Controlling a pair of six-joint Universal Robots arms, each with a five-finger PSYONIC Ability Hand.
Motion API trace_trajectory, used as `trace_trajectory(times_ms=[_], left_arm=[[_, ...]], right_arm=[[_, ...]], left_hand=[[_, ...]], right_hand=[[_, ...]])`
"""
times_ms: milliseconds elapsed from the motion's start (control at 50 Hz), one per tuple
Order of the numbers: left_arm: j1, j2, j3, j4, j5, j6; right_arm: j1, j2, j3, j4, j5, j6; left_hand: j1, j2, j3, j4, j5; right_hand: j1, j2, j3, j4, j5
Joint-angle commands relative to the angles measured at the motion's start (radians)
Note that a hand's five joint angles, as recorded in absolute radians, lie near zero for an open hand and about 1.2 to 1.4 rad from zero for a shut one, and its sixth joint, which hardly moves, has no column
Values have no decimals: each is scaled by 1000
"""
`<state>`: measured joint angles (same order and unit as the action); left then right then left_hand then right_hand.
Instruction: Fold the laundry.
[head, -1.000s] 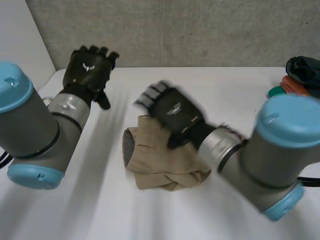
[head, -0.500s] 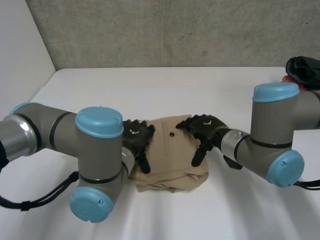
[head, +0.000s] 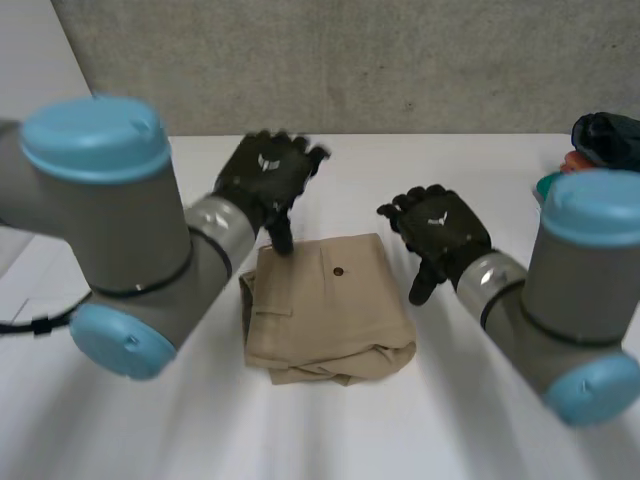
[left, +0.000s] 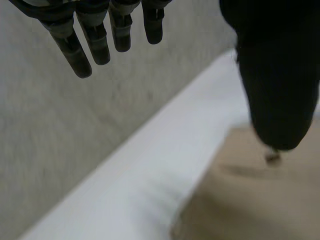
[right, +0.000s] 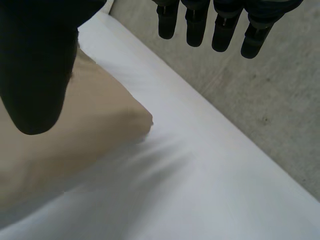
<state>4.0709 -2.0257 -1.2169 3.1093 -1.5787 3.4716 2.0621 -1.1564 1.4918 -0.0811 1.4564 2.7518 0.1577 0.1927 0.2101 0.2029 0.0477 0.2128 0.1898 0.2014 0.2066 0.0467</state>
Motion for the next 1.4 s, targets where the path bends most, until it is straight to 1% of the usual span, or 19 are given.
trace_trajectory(times_ms=[20,40,60,100,120,200,340,520,660,760,800,840,880,900,940,1140,1180,1300,1400], left_arm=[[17,9,152,-87,277,-2],[22,9,164,-104,314,-5],[34,9,187,-139,394,-9],[40,7,203,-172,460,-14],[43,2,215,-199,517,-20],[43,-2,220,-213,591,-42],[39,-7,200,-212,595,-49],[40,-10,191,-212,595,-51],[43,-7,186,-212,595,-51],[43,-7,186,-212,595,-51],[43,-7,183,-212,595,-51],[43,-5,180,-210,598,-51],[43,-5,178,-210,598,-49],[43,-5,178,-209,598,-49],[46,-5,178,-208,598,-49],[69,15,191,-201,595,-52],[82,39,194,-193,594,-52],[92,91,194,-144,577,-62],[98,133,194,-75,554,-124]], right_arm=[[93,-85,336,-242,21,2],[104,-82,366,-273,21,3],[122,-78,402,-325,21,3],[138,-72,435,-388,21,5],[151,-54,456,-454,19,5],[161,26,449,-564,15,-8],[161,141,381,-603,9,-55],[161,213,300,-651,12,-103],[162,236,245,-683,7,-110],[162,262,202,-683,5,-110],[162,277,180,-675,5,-110],[162,285,168,-675,5,-110],[162,290,151,-675,5,-109],[161,290,145,-677,5,-107],[159,282,137,-686,10,-109],[145,238,27,-695,5,-98],[130,231,-14,-694,4,-97],[20,204,-123,-697,-8,-92],[-126,162,-251,-698,-33,-72]], left_hand=[[23,-11,-29,-22,-41],[23,-11,-29,-22,-41],[21,-14,-32,-25,-44],[21,-14,-32,-25,-44],[21,-14,-32,-25,-44],[18,-17,-35,-28,-47],[18,-17,-35,-28,-47],[21,-14,-32,-25,-44],[23,-11,-29,-22,-41],[23,-11,-29,-22,-41],[23,-11,-29,-22,-41],[23,-11,-29,-22,-41],[26,-9,-26,-19,-38],[26,-9,-26,-19,-38],[26,-9,-26,-19,-38],[26,-9,-26,-19,-38],[26,-9,-26,-19,-38],[26,-9,-26,-19,-38],[26,-9,-26,-19,-38]], right_hand=[[-38,-15,-27,-32,-47],[-38,-15,-27,-32,-47],[-38,-15,-27,-32,-47],[-38,-15,-27,-32,-47],[-38,-15,-27,-32,-47],[-38,-15,-27,-32,-47],[-38,-15,-27,-32,-47],[-38,-15,-27,-32,-47],[189,212,200,195,181],[201,224,212,207,193],[265,288,277,271,257],[347,370,359,354,339],[628,651,640,634,620],[839,862,850,845,830],[1182,1204,1193,1188,1173],[1183,1206,1195,1190,1175],[1183,1206,1195,1190,1175],[1183,1206,1195,1190,1175],[1183,1206,1195,1190,1175]])
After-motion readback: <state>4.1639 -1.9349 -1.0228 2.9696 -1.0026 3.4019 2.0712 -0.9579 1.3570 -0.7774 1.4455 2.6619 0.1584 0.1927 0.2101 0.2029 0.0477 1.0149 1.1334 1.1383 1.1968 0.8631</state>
